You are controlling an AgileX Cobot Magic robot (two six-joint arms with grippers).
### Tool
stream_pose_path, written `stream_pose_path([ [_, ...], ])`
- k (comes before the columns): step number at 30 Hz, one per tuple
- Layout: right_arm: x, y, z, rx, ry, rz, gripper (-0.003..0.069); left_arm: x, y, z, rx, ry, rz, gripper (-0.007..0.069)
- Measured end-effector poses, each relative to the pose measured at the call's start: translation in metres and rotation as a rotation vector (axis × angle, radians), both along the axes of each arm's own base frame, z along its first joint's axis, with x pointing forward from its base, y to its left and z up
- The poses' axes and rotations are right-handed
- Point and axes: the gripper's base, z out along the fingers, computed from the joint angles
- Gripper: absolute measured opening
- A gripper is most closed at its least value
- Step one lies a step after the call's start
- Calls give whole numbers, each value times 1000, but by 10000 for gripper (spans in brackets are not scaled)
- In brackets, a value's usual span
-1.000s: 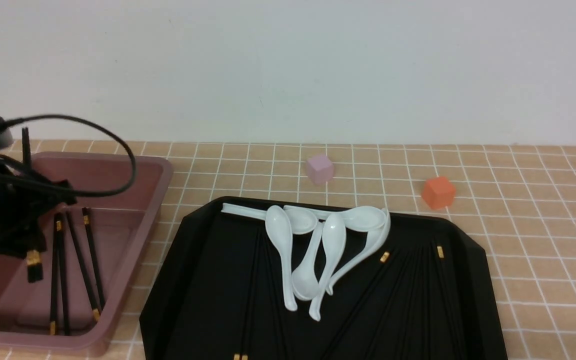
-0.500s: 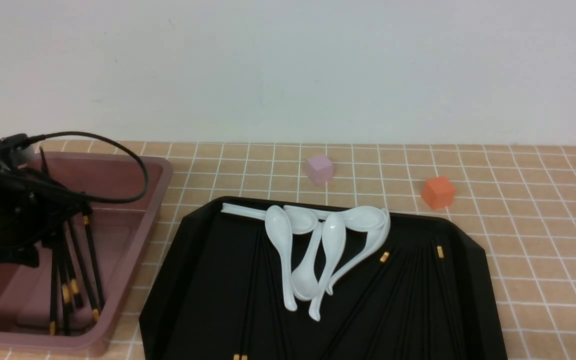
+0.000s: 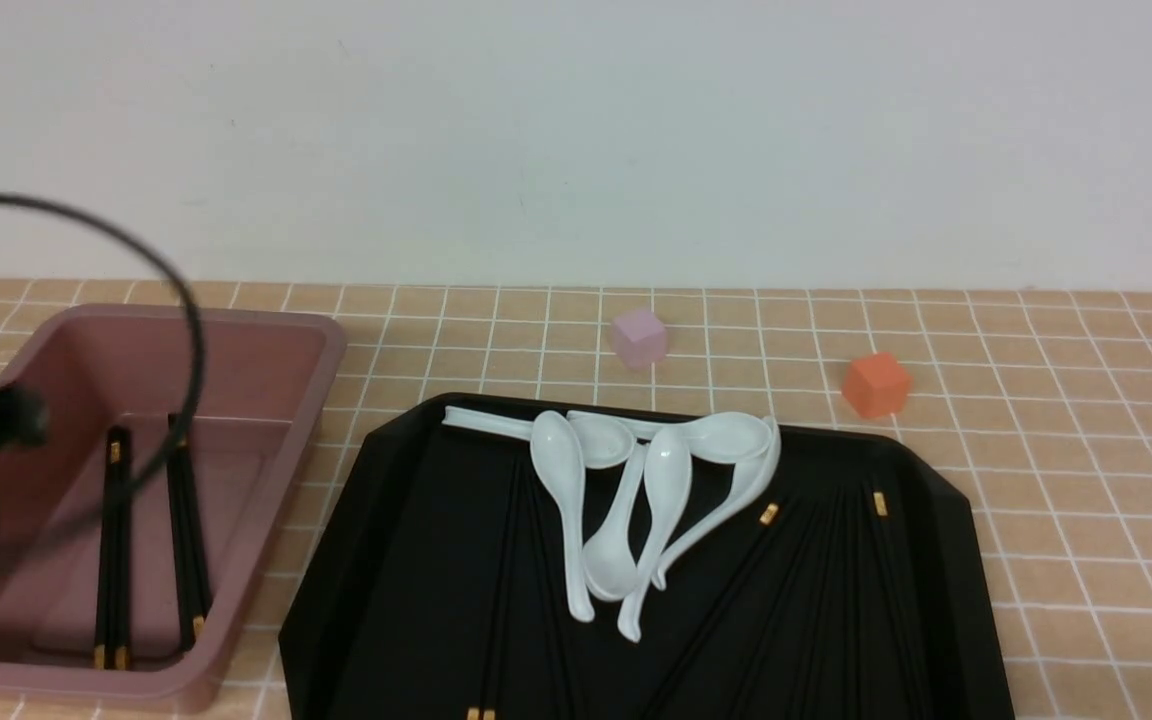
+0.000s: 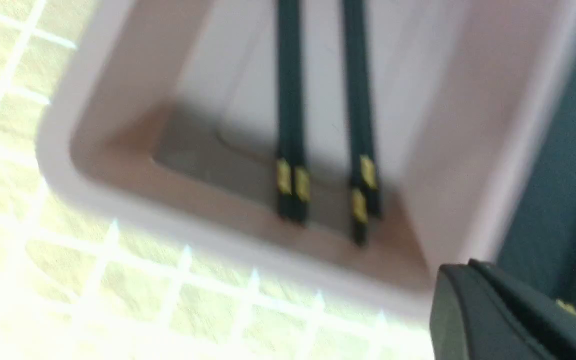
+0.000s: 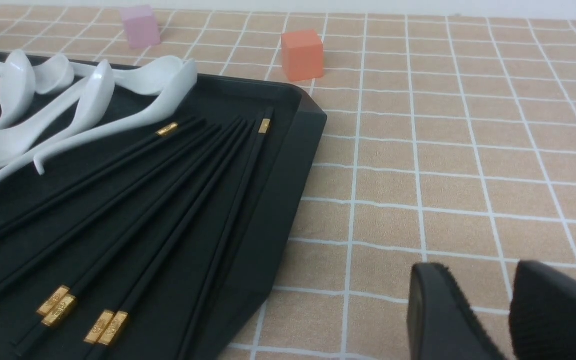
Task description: On brown tablecloth take chopsticks from black tray and put them in box.
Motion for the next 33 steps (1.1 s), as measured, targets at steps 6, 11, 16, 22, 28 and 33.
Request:
stream_pose_path([
  [6,0,0,0,0,0,0,240,-89,-14,-8,-62,-315,-84,-13],
  [11,0,0,0,0,0,0,240,-134,-17,-30,-88,-588,-78,-13],
  [16,0,0,0,-1,0,0,240,-155,-16,-37,-83,-787,-60,-13],
  [22,0,0,0,-1,0,0,240,-156,-15,-35,-71,-848,-47,-13],
  [28,0,0,0,0,0,0,240,-155,-13,-34,-37,-872,-38,-13],
  [33,0,0,0,-1,0,0,240,-150,-11,-41,-28,-885,-23,-13],
])
